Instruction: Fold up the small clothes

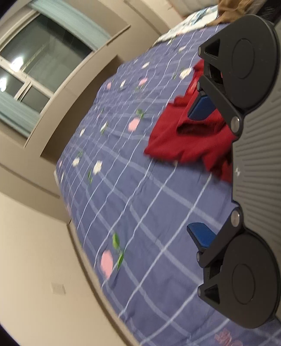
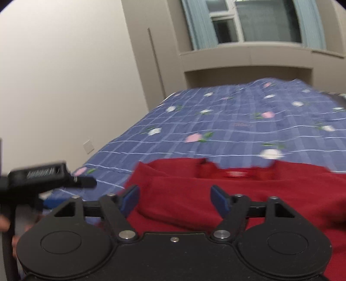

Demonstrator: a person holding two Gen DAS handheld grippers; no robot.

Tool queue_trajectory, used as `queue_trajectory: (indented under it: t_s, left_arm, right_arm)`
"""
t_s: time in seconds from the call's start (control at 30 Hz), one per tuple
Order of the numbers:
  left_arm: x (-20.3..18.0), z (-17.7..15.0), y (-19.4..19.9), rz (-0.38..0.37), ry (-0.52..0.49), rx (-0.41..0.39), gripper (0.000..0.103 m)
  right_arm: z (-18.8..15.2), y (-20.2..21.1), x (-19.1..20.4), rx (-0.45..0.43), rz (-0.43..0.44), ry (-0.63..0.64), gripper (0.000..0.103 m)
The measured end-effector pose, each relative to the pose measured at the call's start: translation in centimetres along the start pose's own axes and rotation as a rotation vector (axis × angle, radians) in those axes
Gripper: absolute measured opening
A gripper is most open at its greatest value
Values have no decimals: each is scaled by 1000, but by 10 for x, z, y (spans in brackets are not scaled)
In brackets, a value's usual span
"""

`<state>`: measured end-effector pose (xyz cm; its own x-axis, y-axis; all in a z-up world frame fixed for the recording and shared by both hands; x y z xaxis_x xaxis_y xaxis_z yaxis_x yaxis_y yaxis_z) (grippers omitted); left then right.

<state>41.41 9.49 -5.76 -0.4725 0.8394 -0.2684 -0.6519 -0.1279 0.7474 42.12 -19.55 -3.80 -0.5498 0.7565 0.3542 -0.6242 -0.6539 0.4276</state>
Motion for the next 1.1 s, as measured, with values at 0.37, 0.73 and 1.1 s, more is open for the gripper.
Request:
queue_trajectory:
  t_s: [0.37,0.73,1.1]
  left_arm:
    - [-61,-7,-22,-89,-103,71,87]
    - [-81,-7,-36,12,-187,125,33]
    - [-88,-11,-24,77,-322,35,1]
  right_arm:
    - [-46,124,-99,-50,-513,-81,53]
    - [-42,105,-139,-55,-422,-179,19]
    - [-58,118,-129,8,-494,-74,5]
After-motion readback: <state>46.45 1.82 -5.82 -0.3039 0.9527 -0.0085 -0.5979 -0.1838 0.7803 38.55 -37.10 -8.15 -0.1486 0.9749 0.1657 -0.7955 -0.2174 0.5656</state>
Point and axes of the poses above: each gripper's, at about its wrist camera, not at the fingertips, and y roughly against the way its jaws point, x to its left, z to its top, the point moved 2 cm from there along -y, roughly the way its jaws point, and after that the axes turned 15 degrees about z, right-handed, at the moved point
